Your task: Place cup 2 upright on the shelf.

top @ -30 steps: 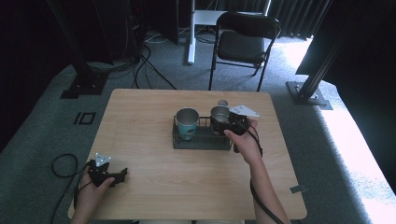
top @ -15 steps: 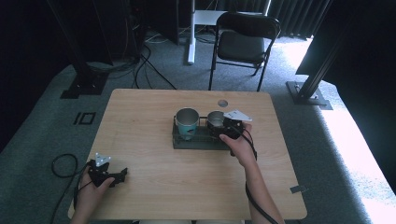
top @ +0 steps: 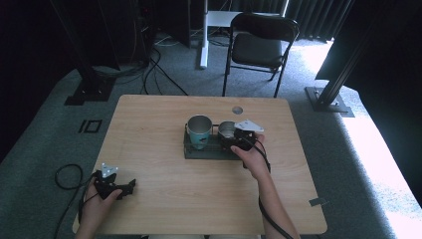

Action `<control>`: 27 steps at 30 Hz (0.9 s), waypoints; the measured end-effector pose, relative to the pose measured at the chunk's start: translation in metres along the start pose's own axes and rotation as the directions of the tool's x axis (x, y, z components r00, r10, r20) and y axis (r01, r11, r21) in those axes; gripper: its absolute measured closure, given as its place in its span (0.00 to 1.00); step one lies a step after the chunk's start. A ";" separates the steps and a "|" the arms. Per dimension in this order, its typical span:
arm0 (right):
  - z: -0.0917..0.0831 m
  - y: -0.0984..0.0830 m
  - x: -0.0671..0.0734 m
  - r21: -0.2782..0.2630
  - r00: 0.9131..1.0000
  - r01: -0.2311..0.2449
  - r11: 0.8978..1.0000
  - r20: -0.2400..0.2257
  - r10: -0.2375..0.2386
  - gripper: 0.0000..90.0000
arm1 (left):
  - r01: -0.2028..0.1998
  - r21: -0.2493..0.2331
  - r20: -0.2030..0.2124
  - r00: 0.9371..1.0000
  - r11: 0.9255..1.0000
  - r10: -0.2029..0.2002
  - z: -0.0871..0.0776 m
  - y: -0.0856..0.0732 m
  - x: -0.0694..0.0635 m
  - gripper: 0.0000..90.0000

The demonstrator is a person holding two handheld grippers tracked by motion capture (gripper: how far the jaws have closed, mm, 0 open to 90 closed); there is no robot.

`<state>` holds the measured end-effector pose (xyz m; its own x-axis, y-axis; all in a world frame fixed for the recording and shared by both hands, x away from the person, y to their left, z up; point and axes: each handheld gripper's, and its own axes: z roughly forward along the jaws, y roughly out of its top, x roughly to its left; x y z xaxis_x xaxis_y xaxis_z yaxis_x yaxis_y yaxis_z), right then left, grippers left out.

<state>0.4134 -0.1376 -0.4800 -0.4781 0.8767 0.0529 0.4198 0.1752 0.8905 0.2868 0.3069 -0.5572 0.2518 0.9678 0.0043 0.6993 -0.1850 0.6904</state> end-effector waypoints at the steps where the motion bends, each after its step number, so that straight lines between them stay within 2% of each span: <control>1: 0.000 -0.001 0.000 -0.001 1.000 0.004 1.000 0.000 -0.004 0.15 | 0.000 0.000 0.000 1.000 1.000 0.000 0.000 0.000 0.000 0.03; 6: -0.001 -0.001 0.000 0.015 1.000 0.023 1.000 -0.020 -0.022 0.15 | 0.000 0.000 0.000 1.000 1.000 0.000 0.000 0.000 0.000 0.03; 10: -0.005 0.000 0.000 0.022 0.999 0.018 1.000 -0.033 -0.017 0.13 | 0.000 0.000 0.000 1.000 1.000 0.000 0.000 0.000 0.000 0.03; 14: -0.011 0.001 -0.003 0.007 0.999 -0.007 1.000 -0.041 0.008 0.12 | 0.000 0.000 0.000 1.000 1.000 0.000 0.000 0.000 0.000 0.03; 21: -0.022 0.000 -0.008 -0.005 0.998 0.009 1.000 -0.059 -0.010 0.12 | 0.000 0.000 0.000 1.000 1.000 0.000 0.000 0.000 0.000 0.03; 27: -0.033 -0.003 -0.015 -0.016 0.999 0.008 1.000 -0.049 -0.009 0.12 | 0.000 0.000 0.000 1.000 1.000 0.000 0.000 0.000 0.000 0.03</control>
<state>0.3933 -0.1660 -0.4686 -0.5190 0.8521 0.0672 0.4038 0.1751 0.8979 0.2868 0.3069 -0.5572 0.2518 0.9678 0.0044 0.6995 -0.1852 0.6902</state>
